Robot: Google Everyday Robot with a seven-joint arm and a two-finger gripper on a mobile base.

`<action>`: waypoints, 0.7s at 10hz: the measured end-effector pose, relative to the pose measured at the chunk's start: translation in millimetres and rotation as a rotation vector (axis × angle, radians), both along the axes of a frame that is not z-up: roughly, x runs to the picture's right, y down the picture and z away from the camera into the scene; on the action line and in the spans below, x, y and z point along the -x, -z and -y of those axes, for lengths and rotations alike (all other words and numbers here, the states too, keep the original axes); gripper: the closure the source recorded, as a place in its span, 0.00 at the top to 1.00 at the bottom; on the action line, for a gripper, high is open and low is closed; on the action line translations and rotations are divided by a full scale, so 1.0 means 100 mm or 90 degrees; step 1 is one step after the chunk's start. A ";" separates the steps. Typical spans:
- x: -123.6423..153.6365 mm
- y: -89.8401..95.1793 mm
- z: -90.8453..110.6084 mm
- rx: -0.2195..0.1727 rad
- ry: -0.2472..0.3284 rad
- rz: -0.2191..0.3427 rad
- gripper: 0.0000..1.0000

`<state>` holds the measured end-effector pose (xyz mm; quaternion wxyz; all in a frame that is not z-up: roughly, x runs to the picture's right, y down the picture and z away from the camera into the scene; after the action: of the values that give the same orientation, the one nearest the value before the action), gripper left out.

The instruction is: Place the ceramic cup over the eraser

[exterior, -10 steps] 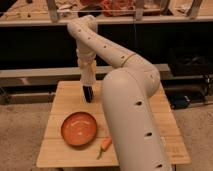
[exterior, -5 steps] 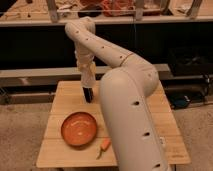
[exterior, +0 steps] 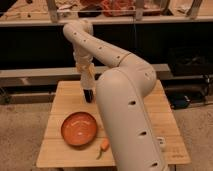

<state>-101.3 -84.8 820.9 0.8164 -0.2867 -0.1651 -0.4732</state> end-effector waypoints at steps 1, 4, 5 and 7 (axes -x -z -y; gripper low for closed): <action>-0.02 -0.02 -0.01 0.000 0.001 -0.007 0.05; -0.09 -0.12 -0.09 -0.012 -0.010 0.003 0.01; -0.13 -0.15 -0.11 -0.015 -0.009 0.002 0.00; -0.13 -0.21 -0.20 -0.018 -0.007 0.008 0.00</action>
<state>-88.5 -65.2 842.4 0.8221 -0.2715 -0.1651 -0.4725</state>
